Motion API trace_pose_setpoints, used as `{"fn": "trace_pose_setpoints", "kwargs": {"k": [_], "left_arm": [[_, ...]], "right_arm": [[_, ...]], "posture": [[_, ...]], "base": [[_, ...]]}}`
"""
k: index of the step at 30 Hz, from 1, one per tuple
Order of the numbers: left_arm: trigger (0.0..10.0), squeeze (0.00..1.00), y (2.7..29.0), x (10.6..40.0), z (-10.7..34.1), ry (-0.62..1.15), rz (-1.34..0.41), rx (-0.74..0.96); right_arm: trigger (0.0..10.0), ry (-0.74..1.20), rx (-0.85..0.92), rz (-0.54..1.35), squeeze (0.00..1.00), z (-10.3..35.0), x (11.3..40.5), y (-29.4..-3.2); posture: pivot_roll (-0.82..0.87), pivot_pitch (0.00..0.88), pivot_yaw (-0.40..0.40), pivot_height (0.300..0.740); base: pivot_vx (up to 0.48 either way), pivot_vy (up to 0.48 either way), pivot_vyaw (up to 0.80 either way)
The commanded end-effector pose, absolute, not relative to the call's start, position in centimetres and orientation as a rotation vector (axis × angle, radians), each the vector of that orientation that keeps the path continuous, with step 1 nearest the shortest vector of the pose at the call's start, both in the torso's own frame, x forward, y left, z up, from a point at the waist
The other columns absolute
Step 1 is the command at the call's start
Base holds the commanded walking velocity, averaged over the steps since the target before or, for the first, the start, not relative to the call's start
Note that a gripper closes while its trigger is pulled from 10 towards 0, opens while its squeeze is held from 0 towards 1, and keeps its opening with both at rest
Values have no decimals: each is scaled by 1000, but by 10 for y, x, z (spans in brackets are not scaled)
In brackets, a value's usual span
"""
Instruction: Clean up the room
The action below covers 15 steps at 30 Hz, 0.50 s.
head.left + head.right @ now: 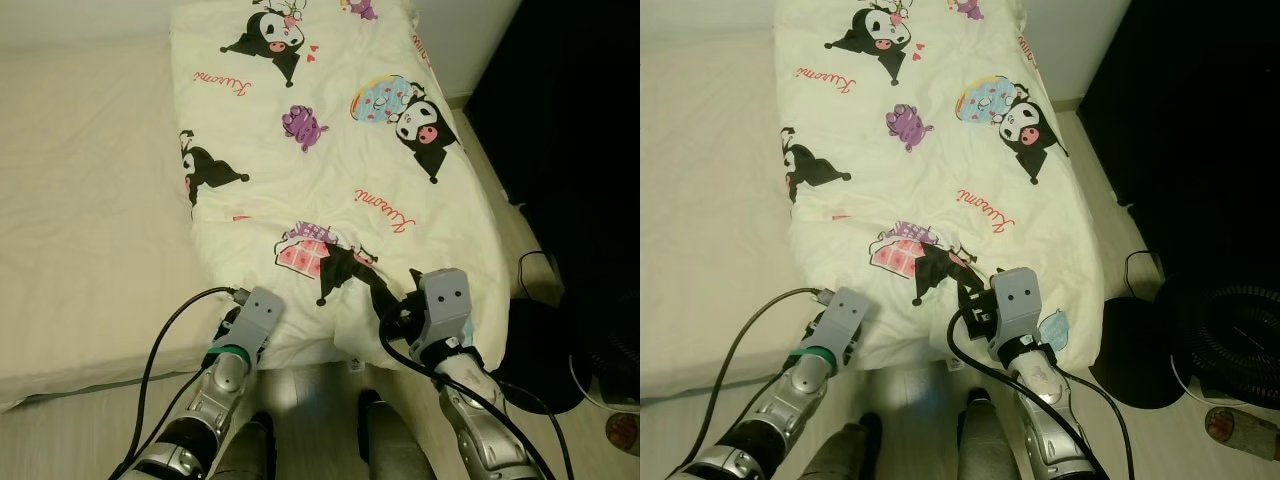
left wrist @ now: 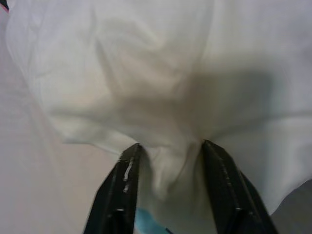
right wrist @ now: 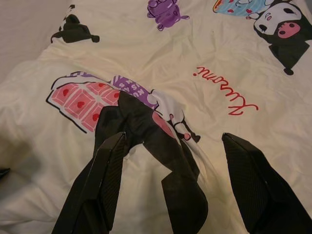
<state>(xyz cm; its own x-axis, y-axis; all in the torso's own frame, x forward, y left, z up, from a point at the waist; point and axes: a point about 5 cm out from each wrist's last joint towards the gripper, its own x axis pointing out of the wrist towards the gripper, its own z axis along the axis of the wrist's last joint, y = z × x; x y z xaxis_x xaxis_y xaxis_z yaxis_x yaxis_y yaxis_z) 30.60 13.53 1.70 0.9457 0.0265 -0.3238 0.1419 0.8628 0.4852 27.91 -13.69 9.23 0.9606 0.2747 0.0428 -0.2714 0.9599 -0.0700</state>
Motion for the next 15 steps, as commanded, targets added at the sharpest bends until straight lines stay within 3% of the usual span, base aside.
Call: {"fn": "trace_pose_setpoints", "kwargs": {"k": [1,15], "left_arm": [[0,0,140,290,-1,396,-72,556],[0,0,140,287,-4,386,-89,578]], "right_arm": [[10000,-13,-60,266,0,85,275,-140],[10000,-16,-59,263,0,88,280,-141]], "posture": [[-167,343,49,740],[-166,332,49,740]], "base": [[0,0,0],[0,0,0]]}}
